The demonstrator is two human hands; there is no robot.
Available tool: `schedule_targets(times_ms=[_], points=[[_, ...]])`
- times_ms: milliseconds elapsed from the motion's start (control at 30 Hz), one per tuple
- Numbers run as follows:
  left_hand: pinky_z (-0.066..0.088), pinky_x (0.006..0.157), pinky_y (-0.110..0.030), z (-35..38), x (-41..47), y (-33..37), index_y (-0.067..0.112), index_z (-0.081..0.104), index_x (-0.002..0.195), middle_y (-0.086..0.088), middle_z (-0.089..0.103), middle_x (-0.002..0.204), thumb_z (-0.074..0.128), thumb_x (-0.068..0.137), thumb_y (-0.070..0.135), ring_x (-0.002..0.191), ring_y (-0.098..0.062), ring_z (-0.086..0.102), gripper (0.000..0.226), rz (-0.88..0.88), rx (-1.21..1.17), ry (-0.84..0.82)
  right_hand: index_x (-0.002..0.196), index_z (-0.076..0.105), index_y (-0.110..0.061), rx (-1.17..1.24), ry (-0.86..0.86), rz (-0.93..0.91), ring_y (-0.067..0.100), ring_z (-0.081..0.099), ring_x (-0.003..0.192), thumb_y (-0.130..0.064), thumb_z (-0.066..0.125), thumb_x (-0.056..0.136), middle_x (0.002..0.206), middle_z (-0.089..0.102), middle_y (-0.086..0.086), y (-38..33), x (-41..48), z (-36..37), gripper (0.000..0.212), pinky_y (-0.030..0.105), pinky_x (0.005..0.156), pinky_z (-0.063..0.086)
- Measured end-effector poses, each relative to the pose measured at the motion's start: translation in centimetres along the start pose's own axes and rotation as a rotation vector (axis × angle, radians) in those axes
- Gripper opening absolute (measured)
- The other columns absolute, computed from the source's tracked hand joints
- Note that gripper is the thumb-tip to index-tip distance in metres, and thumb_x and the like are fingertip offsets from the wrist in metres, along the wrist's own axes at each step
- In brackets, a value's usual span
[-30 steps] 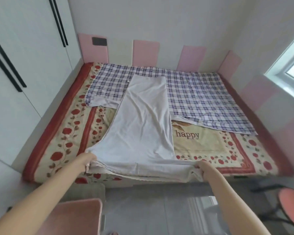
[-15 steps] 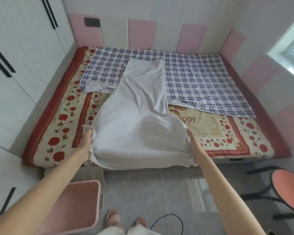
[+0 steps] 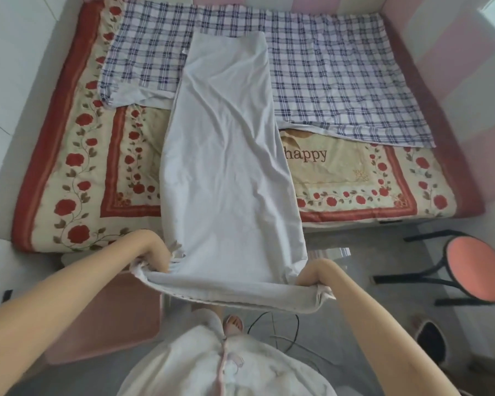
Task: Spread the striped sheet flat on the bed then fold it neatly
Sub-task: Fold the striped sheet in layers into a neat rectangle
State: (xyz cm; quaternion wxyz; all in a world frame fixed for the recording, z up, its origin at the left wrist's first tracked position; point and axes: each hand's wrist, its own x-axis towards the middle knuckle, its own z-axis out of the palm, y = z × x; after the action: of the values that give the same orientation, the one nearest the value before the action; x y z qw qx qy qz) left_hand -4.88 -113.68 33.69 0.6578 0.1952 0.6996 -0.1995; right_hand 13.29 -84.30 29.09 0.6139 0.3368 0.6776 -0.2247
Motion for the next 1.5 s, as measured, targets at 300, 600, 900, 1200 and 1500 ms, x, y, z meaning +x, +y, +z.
schedule_targets(times_ms=[300, 600, 900, 1200, 1500], points=[[0.026, 0.023, -0.014, -27.4, -8.3, -4.3, 0.003, 0.054, 0.1, -0.011, 0.051, 0.081, 0.049, 0.098, 0.032, 0.041, -0.014, 0.048, 0.03, 0.435, -1.421, 0.866, 0.091, 0.049, -0.007, 1.45, 0.459, -0.613, 0.023, 0.06, 0.056, -0.023, 0.041, 0.096, 0.081, 0.054, 0.011, -10.5, -7.6, -33.5, 0.019, 0.029, 0.047, 0.051], [0.041, 0.04, -0.018, -45.1, -50.7, -9.1, 0.008, 0.058, 0.11, -0.009, 0.055, 0.084, 0.061, 0.091, 0.026, 0.057, -0.013, 0.052, 0.027, 1.17, -1.335, 1.979, 0.087, 0.055, -0.018, 1.523, 0.902, -2.045, 0.015, 0.06, 0.07, -0.019, 0.06, 0.092, 0.067, 0.063, -0.004, -12.4, -58.1, -52.8, 0.008, 0.031, 0.063, 0.054], [0.047, 0.076, -0.026, -38.1, -46.7, -8.7, 0.008, 0.058, 0.12, 0.008, 0.068, 0.08, 0.063, 0.09, 0.032, 0.086, -0.012, 0.064, 0.039, 1.253, -1.309, 1.994, 0.121, 0.049, -0.039, 1.283, 1.11, -2.059, 0.007, 0.053, 0.074, -0.01, 0.046, 0.099, 0.089, 0.055, -0.003, -8.4, -58.2, -46.2, 0.036, 0.025, 0.079, 0.05], [0.049, 0.052, -0.024, -24.7, -36.7, -6.1, -0.001, 0.057, 0.104, -0.014, 0.064, 0.069, 0.068, 0.084, 0.042, 0.053, -0.02, 0.061, 0.049, 0.991, -1.333, 1.73, 0.09, 0.054, -0.027, 1.464, 1.113, -1.635, 0.01, 0.052, 0.067, -0.005, 0.05, 0.094, 0.081, 0.056, -0.002, -2.5, -43.4, -31.9, 0.023, 0.021, 0.055, 0.05], [0.04, 0.084, -0.031, -7.2, -20.6, -0.9, -0.009, 0.049, 0.124, -0.019, 0.056, 0.116, 0.061, 0.09, 0.032, 0.114, -0.033, 0.052, 0.055, 0.479, -1.211, 1.796, 0.088, 0.057, -0.018, 1.113, 1.007, -0.86, 0.018, 0.053, 0.073, -0.006, 0.05, 0.09, 0.081, 0.056, 0.004, 2.7, -27.5, -15.6, 0.015, 0.027, 0.06, 0.042]])
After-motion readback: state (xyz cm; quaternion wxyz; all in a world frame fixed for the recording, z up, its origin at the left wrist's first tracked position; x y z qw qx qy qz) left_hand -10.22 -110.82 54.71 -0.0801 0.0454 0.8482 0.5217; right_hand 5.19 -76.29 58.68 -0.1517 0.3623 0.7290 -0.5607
